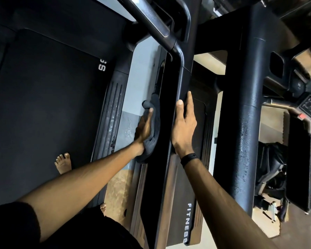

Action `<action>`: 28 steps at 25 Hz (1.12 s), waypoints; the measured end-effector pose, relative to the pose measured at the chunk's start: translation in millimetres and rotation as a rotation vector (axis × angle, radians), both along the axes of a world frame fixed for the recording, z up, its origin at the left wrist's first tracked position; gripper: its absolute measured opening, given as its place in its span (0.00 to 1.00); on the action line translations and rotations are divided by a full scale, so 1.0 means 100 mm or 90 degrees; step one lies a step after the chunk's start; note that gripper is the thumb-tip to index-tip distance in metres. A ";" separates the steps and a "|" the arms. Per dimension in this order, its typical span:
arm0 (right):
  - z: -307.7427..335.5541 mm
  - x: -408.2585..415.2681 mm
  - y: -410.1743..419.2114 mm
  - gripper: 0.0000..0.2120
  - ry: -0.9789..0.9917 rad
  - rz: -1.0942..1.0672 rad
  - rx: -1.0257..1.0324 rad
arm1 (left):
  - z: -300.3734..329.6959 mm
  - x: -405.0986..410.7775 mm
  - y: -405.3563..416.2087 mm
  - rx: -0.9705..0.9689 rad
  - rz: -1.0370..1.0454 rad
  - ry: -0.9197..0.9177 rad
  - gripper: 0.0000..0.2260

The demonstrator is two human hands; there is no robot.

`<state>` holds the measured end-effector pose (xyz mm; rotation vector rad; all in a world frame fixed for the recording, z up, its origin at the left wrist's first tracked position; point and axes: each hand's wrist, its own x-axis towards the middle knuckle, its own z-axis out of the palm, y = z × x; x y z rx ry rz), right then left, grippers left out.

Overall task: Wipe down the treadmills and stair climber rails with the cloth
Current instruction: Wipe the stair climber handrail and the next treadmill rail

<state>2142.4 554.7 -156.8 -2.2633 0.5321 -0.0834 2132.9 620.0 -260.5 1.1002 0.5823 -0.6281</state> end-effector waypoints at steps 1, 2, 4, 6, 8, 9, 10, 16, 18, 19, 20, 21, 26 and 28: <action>0.00 0.00 0.00 0.25 0.000 0.000 -0.001 | -0.01 -0.11 0.02 0.037 -0.004 0.013 0.37; 0.00 0.00 -0.01 0.25 -0.003 -0.004 -0.001 | 0.00 -0.22 0.04 0.059 -0.003 0.018 0.39; 0.00 0.00 -0.03 0.25 0.000 0.000 -0.005 | 0.00 -0.45 0.07 0.088 0.020 0.009 0.38; -0.01 -0.01 -0.02 0.25 0.003 0.001 -0.001 | 0.06 -0.60 0.11 0.135 0.032 -0.002 0.32; -0.01 -0.01 -0.02 0.25 -0.004 0.000 0.005 | 0.15 -0.69 0.16 0.183 0.031 -0.028 0.29; -0.01 -0.01 -0.03 0.25 -0.003 0.000 0.005 | 0.21 -0.72 0.16 0.208 0.041 -0.051 0.28; 0.00 -0.01 -0.02 0.25 -0.005 0.002 0.005 | 0.30 -0.76 0.18 0.225 0.053 -0.076 0.27; 0.02 -0.03 -0.04 0.23 -0.013 -0.008 0.043 | 0.72 -0.71 0.03 0.166 0.132 -0.139 0.31; 0.01 -0.03 -0.06 0.23 -0.015 -0.010 0.052 | 0.69 -0.54 -0.01 0.185 0.111 -0.182 0.32; 0.00 -0.02 -0.08 0.24 -0.011 -0.014 0.057 | 0.65 -0.45 -0.01 0.180 0.097 -0.203 0.32; -0.01 -0.01 -0.09 0.24 -0.004 -0.017 0.057 | 0.60 -0.36 -0.02 0.168 0.087 -0.227 0.31; -0.02 -0.01 -0.09 0.24 0.007 -0.020 0.056 | 0.53 -0.27 -0.03 0.150 0.081 -0.247 0.31; -0.04 -0.01 -0.05 0.27 0.007 -0.004 0.052 | 0.43 0.25 -0.09 0.070 0.071 -0.250 0.37; -0.06 0.01 -0.06 0.28 0.005 0.011 0.032 | 0.39 0.50 -0.10 0.009 0.089 -0.205 0.34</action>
